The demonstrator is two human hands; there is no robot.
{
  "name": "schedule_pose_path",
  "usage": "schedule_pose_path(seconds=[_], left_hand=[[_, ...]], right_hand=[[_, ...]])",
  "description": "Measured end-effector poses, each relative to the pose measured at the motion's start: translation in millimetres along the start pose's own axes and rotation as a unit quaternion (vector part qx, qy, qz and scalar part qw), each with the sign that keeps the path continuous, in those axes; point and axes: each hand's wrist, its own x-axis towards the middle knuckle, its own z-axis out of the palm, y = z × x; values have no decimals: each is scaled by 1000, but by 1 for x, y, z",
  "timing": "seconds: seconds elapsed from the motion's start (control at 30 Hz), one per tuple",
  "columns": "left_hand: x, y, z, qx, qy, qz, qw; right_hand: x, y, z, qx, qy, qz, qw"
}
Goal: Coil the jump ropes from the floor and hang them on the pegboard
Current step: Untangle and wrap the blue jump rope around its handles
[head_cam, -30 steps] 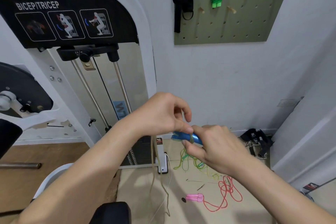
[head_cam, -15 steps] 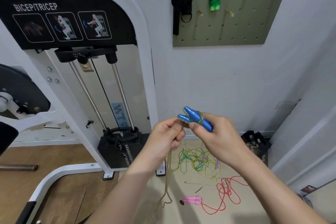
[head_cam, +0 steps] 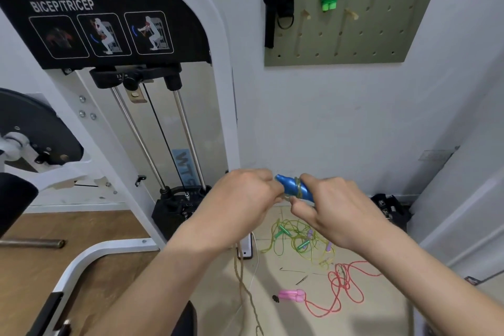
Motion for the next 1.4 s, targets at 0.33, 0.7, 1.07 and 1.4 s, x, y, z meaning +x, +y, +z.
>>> schedule_pose_path(seconds=[0.33, 0.7, 1.07, 1.4], left_hand=[[8, 6, -24, -27, 21, 67, 997], [22, 13, -34, -308, -39, -204, 928], [13, 4, -1, -669, 1, -316, 673], [5, 35, 32, -467, 46, -303, 829]], right_hand=[[-14, -14, -18, -119, -77, -106, 984], [-16, -21, -3, -8, -122, -101, 987], [-23, -13, -18, 333, -116, -77, 933], [-7, 3, 2, 585, -46, 176, 790]])
